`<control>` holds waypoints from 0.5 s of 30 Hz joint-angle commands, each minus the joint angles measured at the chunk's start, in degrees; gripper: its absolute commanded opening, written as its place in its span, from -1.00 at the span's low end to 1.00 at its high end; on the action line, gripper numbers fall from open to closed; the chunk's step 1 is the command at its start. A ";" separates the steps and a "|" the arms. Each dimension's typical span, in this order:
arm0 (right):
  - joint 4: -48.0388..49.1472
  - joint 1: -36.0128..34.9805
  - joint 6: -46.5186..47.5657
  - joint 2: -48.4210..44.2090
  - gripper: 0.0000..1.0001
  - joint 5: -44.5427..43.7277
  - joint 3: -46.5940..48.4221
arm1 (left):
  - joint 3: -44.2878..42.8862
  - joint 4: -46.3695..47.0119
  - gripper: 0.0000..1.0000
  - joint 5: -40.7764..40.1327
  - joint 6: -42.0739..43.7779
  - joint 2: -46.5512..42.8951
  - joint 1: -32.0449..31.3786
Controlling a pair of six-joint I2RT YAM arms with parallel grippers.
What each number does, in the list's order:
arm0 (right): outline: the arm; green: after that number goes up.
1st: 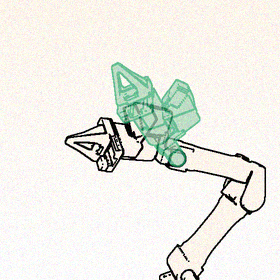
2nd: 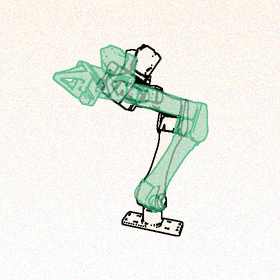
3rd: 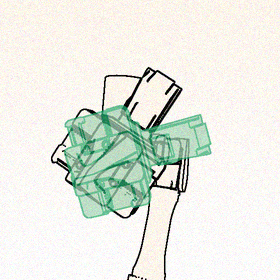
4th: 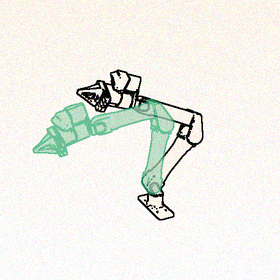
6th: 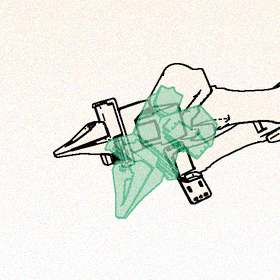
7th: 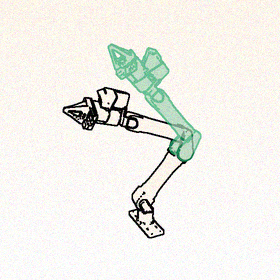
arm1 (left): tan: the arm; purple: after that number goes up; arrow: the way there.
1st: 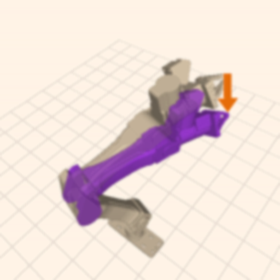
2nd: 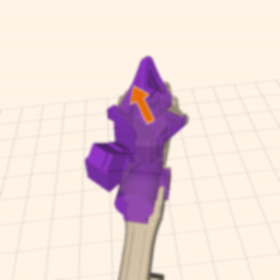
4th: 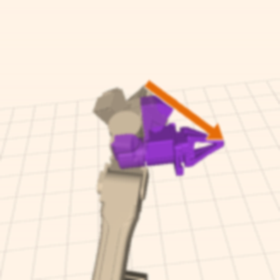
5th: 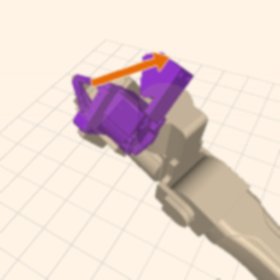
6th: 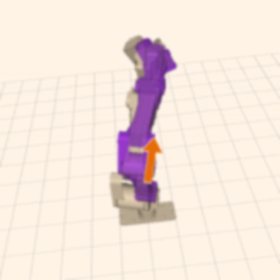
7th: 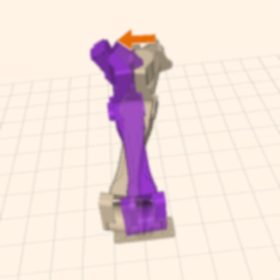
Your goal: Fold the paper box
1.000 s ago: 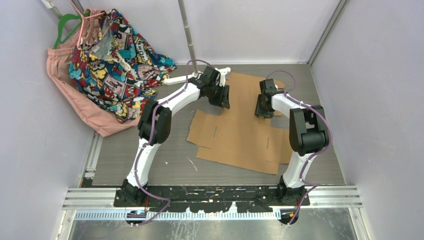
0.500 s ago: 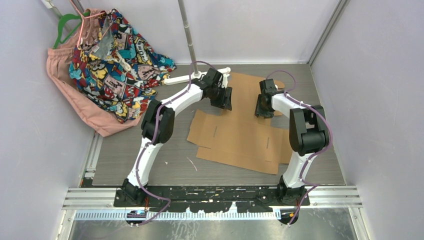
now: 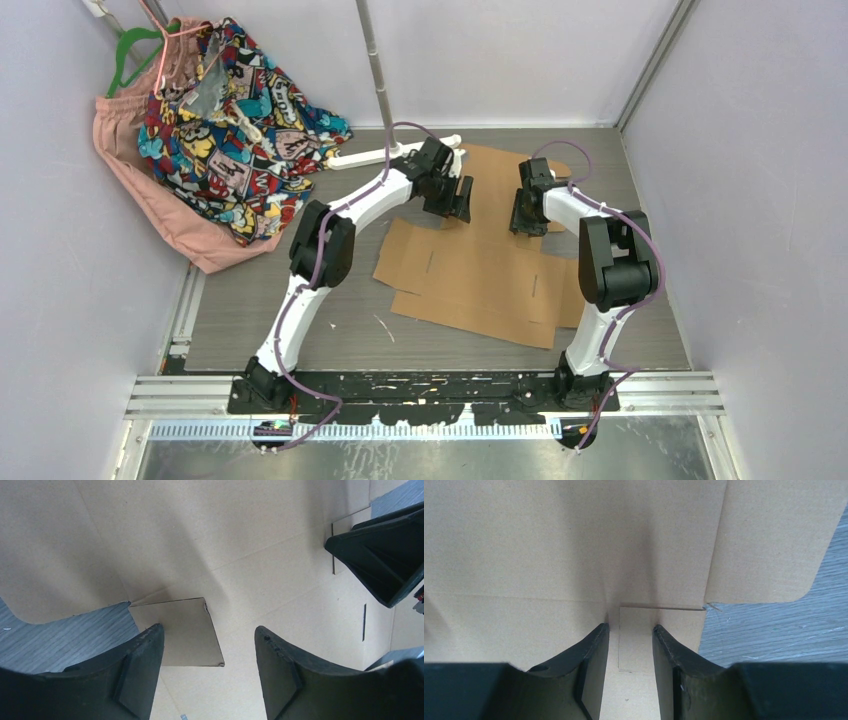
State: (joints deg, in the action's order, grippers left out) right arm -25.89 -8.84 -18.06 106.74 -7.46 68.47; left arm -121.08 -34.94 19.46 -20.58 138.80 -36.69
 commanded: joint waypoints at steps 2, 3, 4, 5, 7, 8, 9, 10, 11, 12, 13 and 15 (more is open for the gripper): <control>-2.42 -0.83 -0.57 1.76 -0.14 3.88 -1.77 | -2.74 -0.92 0.33 -1.65 1.17 2.45 -1.77; -2.41 -0.80 -0.57 1.80 -0.14 3.90 -1.77 | -2.76 -1.12 0.32 -1.93 1.32 2.57 -1.73; -2.48 -0.82 -0.57 1.81 -0.14 4.01 -1.77 | -2.68 -1.18 0.31 -2.11 1.33 2.74 -1.79; -2.57 -0.82 -0.57 1.81 -0.14 4.03 -1.77 | -2.67 -1.21 0.30 -2.14 1.40 2.89 -1.82; -2.51 -0.77 -0.57 1.81 -0.14 4.04 -1.72 | -2.59 -1.31 0.28 -2.53 1.42 3.08 -1.96; -2.50 -0.82 -0.61 1.76 -0.14 4.09 -1.69 | -2.59 -1.33 0.27 -2.69 1.46 3.17 -2.07; -2.50 -0.83 -0.64 1.80 -0.14 4.12 -1.75 | -2.59 -1.35 0.27 -3.00 1.50 3.21 -2.19; -2.50 -0.80 -0.70 1.81 -0.14 4.20 -1.78 | -2.65 -1.33 0.26 -3.35 1.63 3.28 -2.33; -2.50 -0.82 -0.64 1.72 -0.14 4.16 -1.87 | -2.74 -1.40 0.26 -3.78 1.72 3.42 -2.48; -2.54 -0.82 -0.73 1.80 -0.14 4.18 -1.90 | -2.87 -1.55 0.26 -4.23 1.91 3.59 -2.74; -2.46 -0.83 -0.74 1.81 -0.14 4.16 -1.97 | -3.12 -1.85 0.25 -4.86 2.12 3.77 -2.91; -2.40 -0.87 -0.74 1.70 -0.14 4.22 -2.17 | -3.75 -2.42 0.24 -5.80 2.44 4.39 -3.33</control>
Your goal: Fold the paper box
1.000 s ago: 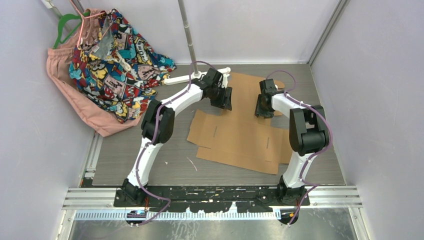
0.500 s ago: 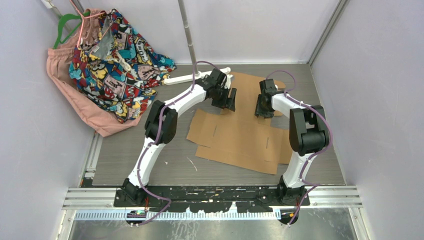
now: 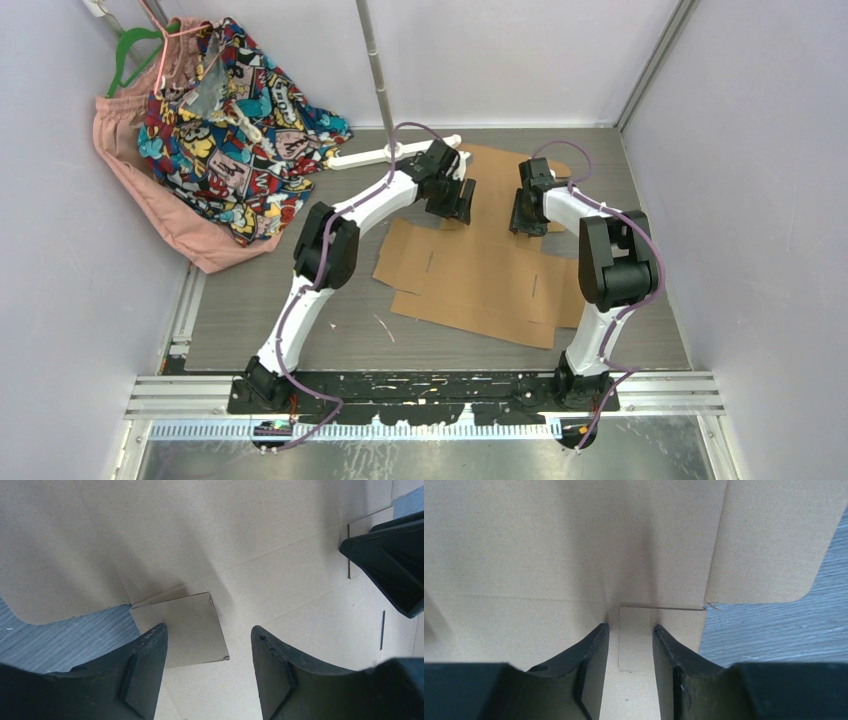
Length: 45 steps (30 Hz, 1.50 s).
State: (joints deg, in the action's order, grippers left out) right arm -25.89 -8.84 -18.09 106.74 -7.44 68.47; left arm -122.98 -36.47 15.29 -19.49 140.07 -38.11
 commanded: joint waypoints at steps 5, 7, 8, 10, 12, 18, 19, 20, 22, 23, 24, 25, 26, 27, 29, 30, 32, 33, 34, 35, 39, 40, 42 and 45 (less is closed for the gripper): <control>-2.30 -0.81 -0.94 1.72 -0.14 4.36 -2.54 | -2.18 -0.84 0.25 -2.62 1.45 4.28 -2.48; -2.24 -0.78 -0.98 1.64 -0.14 4.37 -2.71 | -2.46 -0.98 0.25 -3.07 1.55 4.70 -2.68; -2.17 -0.82 -0.92 1.61 -0.13 4.38 -2.80 | -2.56 -1.24 0.25 -3.57 1.68 4.95 -2.75; -2.26 -0.83 -0.91 1.55 -0.13 4.20 -2.84 | -2.82 -1.74 0.24 -4.80 2.19 5.16 -3.08; -2.44 -0.81 -0.90 1.53 -0.12 4.01 -2.73 | -3.01 -2.24 0.25 -6.06 2.63 5.47 -3.49; -2.99 -0.83 -0.81 1.71 -0.08 3.66 -2.46 | -3.28 -4.12 0.25 -10.11 3.76 5.65 -4.35; -3.02 -0.83 -0.81 1.66 -0.08 3.67 -2.46 | -3.38 -4.41 0.26 -10.99 4.02 5.65 -4.56; -3.04 -0.80 -0.81 1.63 -0.07 3.68 -2.53 | -3.45 -4.75 0.26 -11.75 4.21 5.72 -4.79; -2.90 -0.82 -0.85 1.55 -0.07 3.79 -2.70 | -3.70 -5.45 0.26 -13.38 4.72 5.82 -5.23; -2.90 -0.86 -0.89 1.47 -0.06 3.97 -2.77 | -3.63 -5.80 0.26 -13.95 4.94 5.83 -5.41; -2.88 -0.90 -0.96 1.39 -0.06 4.14 -2.81 | -3.47 -5.98 0.26 -14.57 4.98 5.71 -5.54; -2.91 -0.87 -1.03 1.30 -0.06 4.25 -2.83 | -3.13 -6.02 0.27 -14.81 5.06 5.69 -5.64; -2.89 -0.97 -1.07 1.24 -0.05 4.38 -2.83 | -2.63 -5.87 0.27 -14.85 5.00 5.54 -5.70; -3.03 -1.03 -1.08 1.11 -0.04 4.49 -2.74 | -1.96 -5.68 0.27 -14.85 4.92 5.23 -5.73; -3.11 -1.22 -1.16 0.98 -0.04 4.70 -2.58 | -0.35 -4.97 0.27 -14.85 4.61 4.48 -5.73; -3.16 -1.30 -1.17 0.93 -0.03 4.78 -2.60 | 0.54 -4.47 0.27 -14.85 4.43 4.05 -5.75; -3.32 -1.49 -1.16 0.80 -0.02 4.89 -2.51 | 1.96 -3.56 0.27 -14.85 4.13 3.07 -5.83; -3.34 -1.63 -1.18 0.76 -0.02 4.94 -2.47 | 2.37 -3.32 0.27 -14.85 4.02 2.78 -5.96; -3.47 -1.69 -1.22 0.73 -0.02 4.96 -2.38 | 2.66 -3.22 0.27 -16.12 4.02 2.54 -6.05; -3.47 -1.87 -1.25 0.68 -0.02 5.07 -2.30 | 2.81 -3.03 0.27 -16.69 4.02 2.43 -6.23; -4.01 -2.55 -1.25 0.49 -0.01 4.94 -1.83 | 3.45 -3.01 0.28 -16.94 3.82 1.95 -6.45; -4.14 -2.72 -1.25 0.49 -0.01 4.92 -1.65 | 3.70 -2.78 0.28 -16.89 3.72 1.74 -6.45; -4.39 -2.96 -1.16 0.57 -0.01 4.87 -1.42 | 3.88 -2.67 0.28 -16.72 3.54 1.50 -6.45; -4.58 -3.17 -1.08 0.75 -0.01 5.03 -1.25 | 3.96 -2.77 0.28 -16.51 3.33 1.43 -6.45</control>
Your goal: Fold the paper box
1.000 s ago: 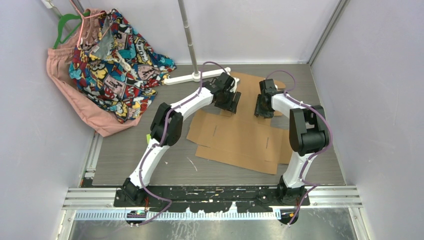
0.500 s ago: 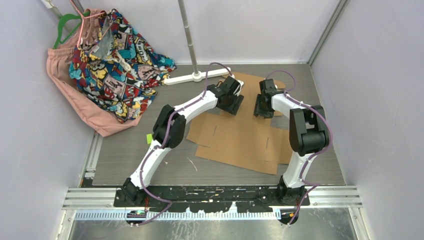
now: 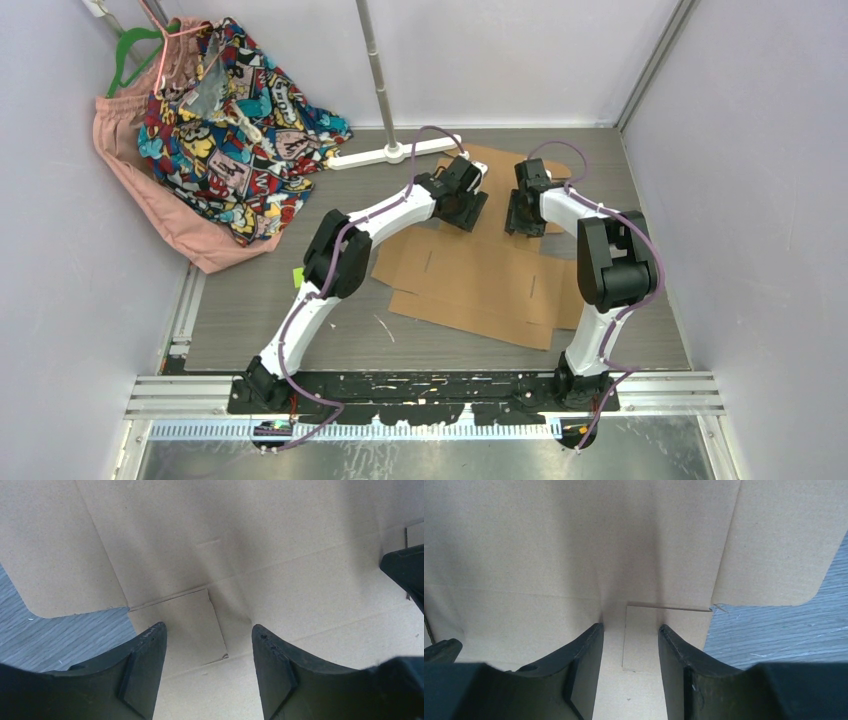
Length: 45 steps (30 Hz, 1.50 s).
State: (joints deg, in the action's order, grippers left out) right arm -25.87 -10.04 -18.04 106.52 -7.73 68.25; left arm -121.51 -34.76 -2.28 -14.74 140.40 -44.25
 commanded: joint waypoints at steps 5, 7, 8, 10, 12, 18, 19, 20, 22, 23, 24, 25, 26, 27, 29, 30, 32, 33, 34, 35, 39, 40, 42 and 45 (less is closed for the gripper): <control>-4.72 -2.16 -1.17 0.96 -0.01 5.91 -0.97 | 2.68 -4.56 0.28 1.36 -1.60 0.77 -0.31; -4.82 -2.27 -1.20 0.96 0.00 6.10 -0.85 | 2.63 -4.58 0.29 1.32 -1.64 0.74 -0.31; -4.89 -2.41 -1.21 0.97 0.00 6.14 -0.82 | 2.66 -4.56 0.29 1.32 -1.66 0.70 -0.31; -4.90 -2.43 -1.21 1.16 0.00 6.24 -0.59 | 2.56 -4.46 0.29 1.35 -1.77 0.88 -0.31; -4.88 -2.41 -1.12 1.62 0.00 6.28 -0.37 | 2.02 -4.44 0.29 1.32 -1.78 1.14 -0.29; -5.46 -2.32 -1.17 2.71 0.03 6.24 1.06 | -2.13 -5.46 0.30 3.82 -1.10 3.18 -0.23; -5.60 -2.32 -1.31 2.91 0.03 6.23 1.26 | -2.98 -5.57 0.30 4.22 -1.00 3.72 -0.18; -5.80 -2.30 -1.50 3.12 0.04 6.30 1.82 | -4.11 -5.70 0.30 4.76 -0.87 4.34 -0.22; -6.03 -2.18 -2.05 3.71 0.05 6.60 2.50 | -6.87 -6.34 0.30 5.88 -0.52 5.86 -0.20; -6.04 -2.11 -2.34 3.96 0.05 6.71 2.70 | -8.41 -6.84 0.30 6.28 -0.39 6.70 -0.22; -5.91 -1.97 -2.61 4.34 0.05 6.82 2.82 | -9.79 -7.43 0.31 6.56 -0.18 7.48 -0.22; -5.80 -1.79 -2.88 4.64 0.05 6.92 2.98 | -11.23 -7.62 0.31 6.85 0.07 8.45 -0.22; -5.77 -1.67 -3.07 4.97 0.05 6.96 3.13 | -12.40 -7.79 0.31 7.05 0.26 9.17 -0.10; -5.70 -1.63 -3.20 5.25 0.06 6.94 3.36 | -13.64 -7.93 0.31 7.30 0.40 9.85 0.03; -5.82 -1.45 -3.43 5.89 0.06 6.95 4.15 | -15.99 -8.02 0.32 8.47 0.17 11.15 0.61; -5.86 -1.23 -3.55 6.31 0.06 6.98 4.48 | -16.57 -7.93 0.32 8.95 -0.17 11.65 0.99; -6.01 -0.74 -3.73 7.21 0.07 6.94 5.55 | -16.74 -7.15 0.32 10.35 -0.89 12.13 1.82; -6.03 -0.46 -3.75 7.74 0.07 6.94 5.95 | -16.72 -6.63 0.32 10.71 -1.16 12.29 2.19; -6.04 -0.23 -3.87 8.20 0.07 6.96 6.49 | -16.75 -6.26 0.33 11.03 -1.31 12.39 2.47; -6.04 0.13 -3.93 8.71 0.07 6.94 7.02 | -16.74 -5.94 0.33 11.27 -1.46 12.44 2.82; -5.97 1.40 -4.22 10.60 0.09 6.89 9.23 | -16.70 -4.04 0.33 13.51 -2.31 12.01 4.26; -5.95 1.66 -4.21 11.02 0.09 6.93 9.87 | -16.59 -3.34 0.33 14.35 -2.64 11.84 4.70; -5.63 1.99 -4.29 11.46 0.09 6.54 11.43 | -16.71 -2.29 0.34 15.62 -3.22 11.47 5.46; -6.26 2.75 -3.56 11.73 0.09 5.85 14.07 | -17.48 -0.99 0.35 18.06 -3.94 10.64 6.83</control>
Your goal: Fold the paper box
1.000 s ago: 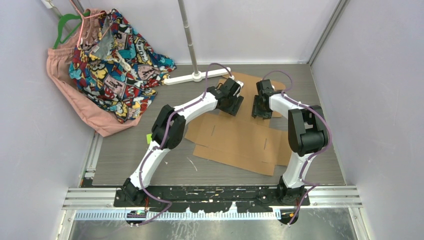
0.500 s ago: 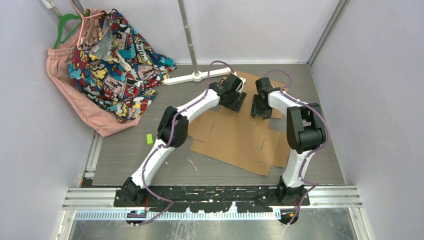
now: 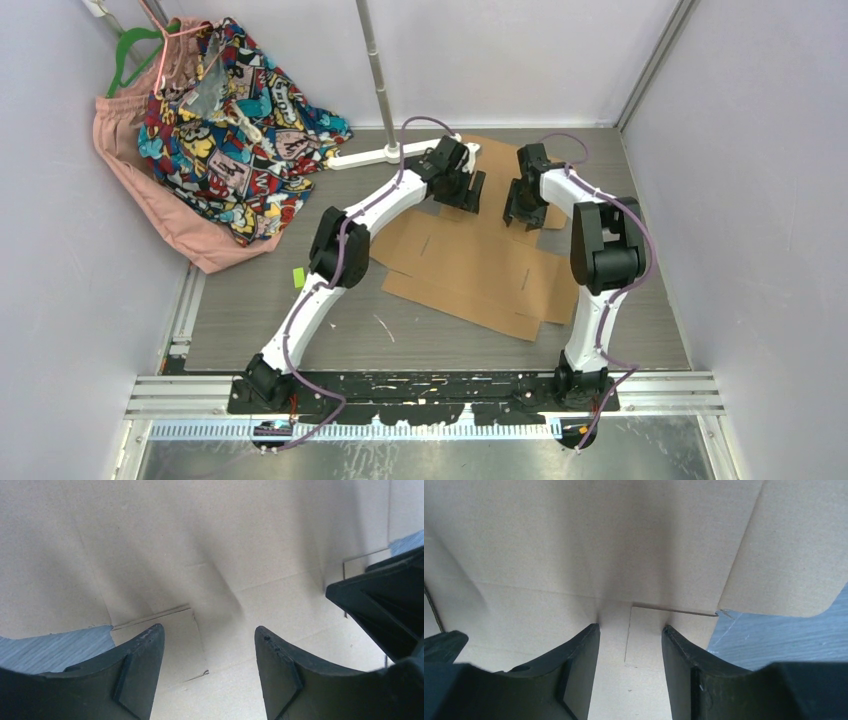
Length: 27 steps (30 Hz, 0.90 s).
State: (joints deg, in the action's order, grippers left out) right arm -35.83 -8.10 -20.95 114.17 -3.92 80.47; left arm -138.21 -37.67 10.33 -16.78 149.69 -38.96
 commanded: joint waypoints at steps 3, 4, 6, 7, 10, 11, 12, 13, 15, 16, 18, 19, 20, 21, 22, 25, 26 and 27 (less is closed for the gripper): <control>3.07 1.02 0.28 1.46 0.10 1.47 3.42 | -0.65 1.96 0.35 7.52 -1.74 -0.73 2.26; 2.87 1.04 0.51 -0.36 0.10 1.17 3.35 | 0.49 2.20 0.35 8.00 -1.62 -2.23 2.48; 3.23 0.92 0.79 -5.25 0.15 0.37 2.13 | 5.00 4.42 0.35 8.25 -1.47 -6.42 2.65; 3.13 0.80 1.01 -7.70 0.17 -0.11 1.48 | 7.93 6.20 0.35 8.23 -1.42 -9.03 2.64; 2.66 0.61 1.87 -15.02 0.21 -0.86 -0.31 | 12.57 9.58 0.36 8.30 -2.10 -15.23 2.80; 2.12 0.61 2.14 -17.22 0.22 -1.01 -0.72 | 12.46 9.65 0.36 8.24 -1.72 -16.52 2.70; 1.47 0.59 2.53 -19.08 0.23 -1.39 -1.11 | 11.67 9.00 0.37 8.11 -1.38 -17.42 2.72; 0.84 0.59 2.76 -20.90 0.24 -1.70 -1.51 | 10.53 7.81 0.37 8.05 -0.73 -18.02 2.72; -0.23 0.58 2.96 -24.31 0.27 -2.21 -2.72 | 9.29 5.72 0.37 8.16 0.00 -19.44 2.74; -0.83 0.56 3.01 -25.72 0.29 -2.26 -3.44 | 9.39 4.87 0.37 8.57 0.07 -20.22 2.70; -2.67 0.58 2.58 -27.54 0.32 -1.89 -4.75 | 11.25 3.60 0.37 9.51 0.25 -22.89 2.39; -3.54 0.62 2.13 -28.34 0.33 -1.49 -5.59 | 12.96 3.06 0.37 9.24 0.53 -24.12 1.97; -4.14 0.67 1.61 -28.93 0.34 -1.33 -6.97 | 14.85 2.55 0.36 8.45 0.98 -25.74 1.43; -4.59 0.63 1.27 -29.86 0.35 -1.44 -8.15 | 17.54 2.56 0.37 7.54 1.49 -27.32 0.84; -4.55 0.61 0.40 -30.99 0.35 -1.45 -9.60 | 20.47 2.76 0.36 6.00 1.98 -29.05 0.12; -4.83 0.58 -2.13 -34.12 0.37 -1.76 -12.79 | 29.43 2.72 0.35 3.52 2.50 -33.43 -2.16; -4.59 0.61 -3.08 -35.25 0.38 -2.28 -13.84 | 32.08 3.08 0.35 2.91 2.50 -34.62 -2.96; -4.77 0.64 -4.27 -36.09 0.39 -2.94 -14.49 | 34.92 3.66 0.34 1.84 2.49 -35.94 -3.97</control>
State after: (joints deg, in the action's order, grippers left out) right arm -38.87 -7.29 -21.12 82.65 -4.97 68.42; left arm -111.55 -33.50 15.42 -15.90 117.99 -39.31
